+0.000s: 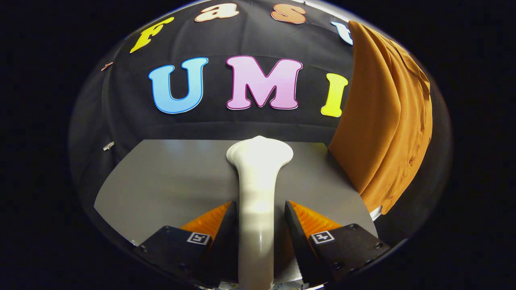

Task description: Iron the clothes twice with a garment steamer, once on the left side and once on the right side.

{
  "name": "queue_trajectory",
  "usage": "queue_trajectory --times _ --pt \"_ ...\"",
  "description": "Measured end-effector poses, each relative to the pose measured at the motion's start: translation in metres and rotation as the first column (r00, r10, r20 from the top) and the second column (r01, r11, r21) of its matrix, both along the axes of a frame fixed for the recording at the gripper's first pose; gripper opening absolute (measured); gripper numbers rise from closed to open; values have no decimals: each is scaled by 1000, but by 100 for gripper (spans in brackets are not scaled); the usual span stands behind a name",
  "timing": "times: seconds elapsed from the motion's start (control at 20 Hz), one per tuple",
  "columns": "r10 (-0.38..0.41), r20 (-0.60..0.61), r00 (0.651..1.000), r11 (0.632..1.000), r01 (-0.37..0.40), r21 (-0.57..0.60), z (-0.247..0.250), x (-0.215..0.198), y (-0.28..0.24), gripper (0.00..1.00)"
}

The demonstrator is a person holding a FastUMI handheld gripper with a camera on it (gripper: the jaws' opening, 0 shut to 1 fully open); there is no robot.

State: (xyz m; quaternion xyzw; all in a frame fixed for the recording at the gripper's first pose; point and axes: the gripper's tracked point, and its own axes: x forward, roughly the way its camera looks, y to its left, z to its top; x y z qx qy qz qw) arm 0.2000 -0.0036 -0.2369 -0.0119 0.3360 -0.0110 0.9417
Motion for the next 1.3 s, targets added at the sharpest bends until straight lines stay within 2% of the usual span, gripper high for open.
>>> queue_trajectory --times 0.1,0.25,0.65,0.75,0.85,1.3 --pt "9 -1 1000 1000 -9 9 -2 3 3 54" --pt "14 10 1000 1000 -15 24 0 4 4 41" --pt "44 72 996 998 -47 39 10 3 11 40" --pt "32 102 994 999 -35 30 22 -1 8 32" --pt "30 126 992 999 -35 40 33 -6 11 32" --pt "-8 265 964 999 -3 38 97 -76 17 31"
